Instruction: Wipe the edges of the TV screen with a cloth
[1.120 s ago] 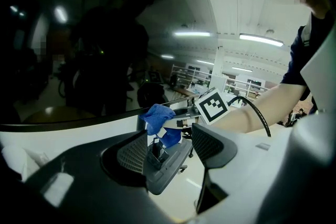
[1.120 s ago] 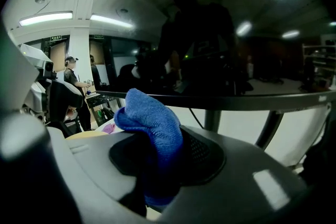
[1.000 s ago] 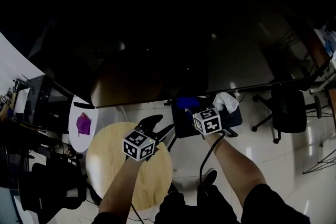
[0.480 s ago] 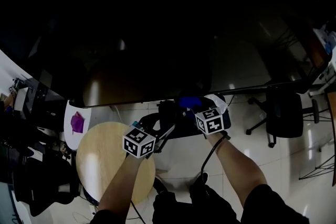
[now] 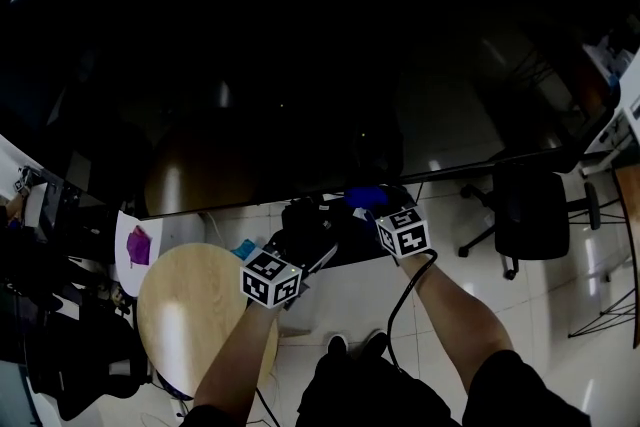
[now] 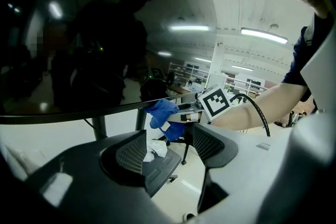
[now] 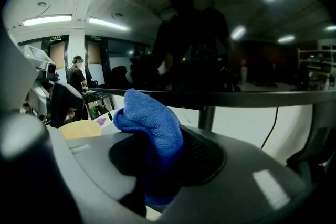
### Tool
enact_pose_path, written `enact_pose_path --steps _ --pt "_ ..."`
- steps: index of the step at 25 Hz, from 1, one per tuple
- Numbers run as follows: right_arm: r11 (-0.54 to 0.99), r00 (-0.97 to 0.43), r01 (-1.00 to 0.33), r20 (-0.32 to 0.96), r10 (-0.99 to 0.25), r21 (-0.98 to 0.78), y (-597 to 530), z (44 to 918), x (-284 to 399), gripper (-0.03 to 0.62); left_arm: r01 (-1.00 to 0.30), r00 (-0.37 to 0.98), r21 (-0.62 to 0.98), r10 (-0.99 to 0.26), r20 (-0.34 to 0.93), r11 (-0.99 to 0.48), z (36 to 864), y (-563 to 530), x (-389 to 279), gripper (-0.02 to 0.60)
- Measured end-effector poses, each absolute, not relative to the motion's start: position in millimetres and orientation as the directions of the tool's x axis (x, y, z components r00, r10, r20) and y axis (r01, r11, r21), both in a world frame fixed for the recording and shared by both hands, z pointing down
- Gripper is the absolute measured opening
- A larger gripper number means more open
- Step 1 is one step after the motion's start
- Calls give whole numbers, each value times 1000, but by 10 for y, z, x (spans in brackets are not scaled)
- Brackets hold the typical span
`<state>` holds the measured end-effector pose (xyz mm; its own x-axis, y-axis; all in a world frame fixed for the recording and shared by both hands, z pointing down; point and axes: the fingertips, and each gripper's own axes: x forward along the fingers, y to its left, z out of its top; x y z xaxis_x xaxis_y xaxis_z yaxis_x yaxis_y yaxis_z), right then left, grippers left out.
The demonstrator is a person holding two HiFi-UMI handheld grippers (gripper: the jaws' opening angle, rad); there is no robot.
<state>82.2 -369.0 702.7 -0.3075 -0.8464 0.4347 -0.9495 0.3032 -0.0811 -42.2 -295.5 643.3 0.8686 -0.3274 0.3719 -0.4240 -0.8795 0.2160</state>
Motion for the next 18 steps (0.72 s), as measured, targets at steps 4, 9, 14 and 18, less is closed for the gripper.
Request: enact_pose_path --steps 4,9,14,18 --pt "275 -289 -957 411 -865 -94 -3685 7023 1049 140 -403 876 225 -302 377 -887 6493 -3015 -253 265" --pt "259 -270 -963 375 -887 -79 -3633 7044 1392 140 -341 888 221 -236 394 -914 6563 -3052 28 265" --pt "231 -248 -969 358 -900 -91 -3575 7039 1714 140 -296 897 225 -189 399 -928 6651 -3019 370 265" --pt "211 -235 -972 352 -906 -103 -3485 6995 2001 140 -286 901 235 -178 395 -929 6666 -2937 710 265"
